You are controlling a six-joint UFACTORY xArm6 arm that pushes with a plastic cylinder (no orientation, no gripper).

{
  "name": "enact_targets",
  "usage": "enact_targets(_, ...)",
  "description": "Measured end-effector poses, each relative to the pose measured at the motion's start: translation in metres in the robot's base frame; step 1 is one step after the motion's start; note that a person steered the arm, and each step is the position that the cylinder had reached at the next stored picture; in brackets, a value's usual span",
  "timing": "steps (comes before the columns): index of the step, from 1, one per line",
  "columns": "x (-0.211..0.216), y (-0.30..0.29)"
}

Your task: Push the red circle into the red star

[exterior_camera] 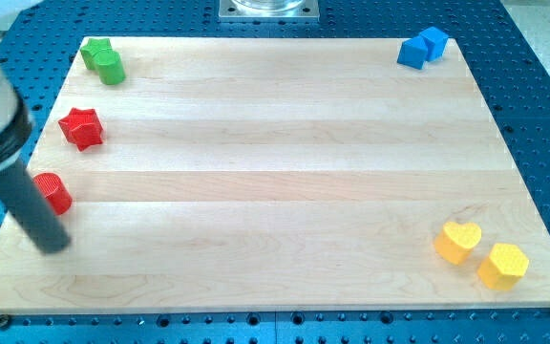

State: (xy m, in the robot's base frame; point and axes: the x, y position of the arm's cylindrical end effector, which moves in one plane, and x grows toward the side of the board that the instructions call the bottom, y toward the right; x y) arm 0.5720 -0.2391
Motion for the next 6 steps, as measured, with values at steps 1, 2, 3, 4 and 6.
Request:
enact_targets(1,-0.017,-0.011)
enact_targets(2,-0.066,-0.01)
enact_targets(3,-0.051,-0.002)
enact_targets(4,-0.054,-0.027)
enact_targets(6,-0.109,-0.003)
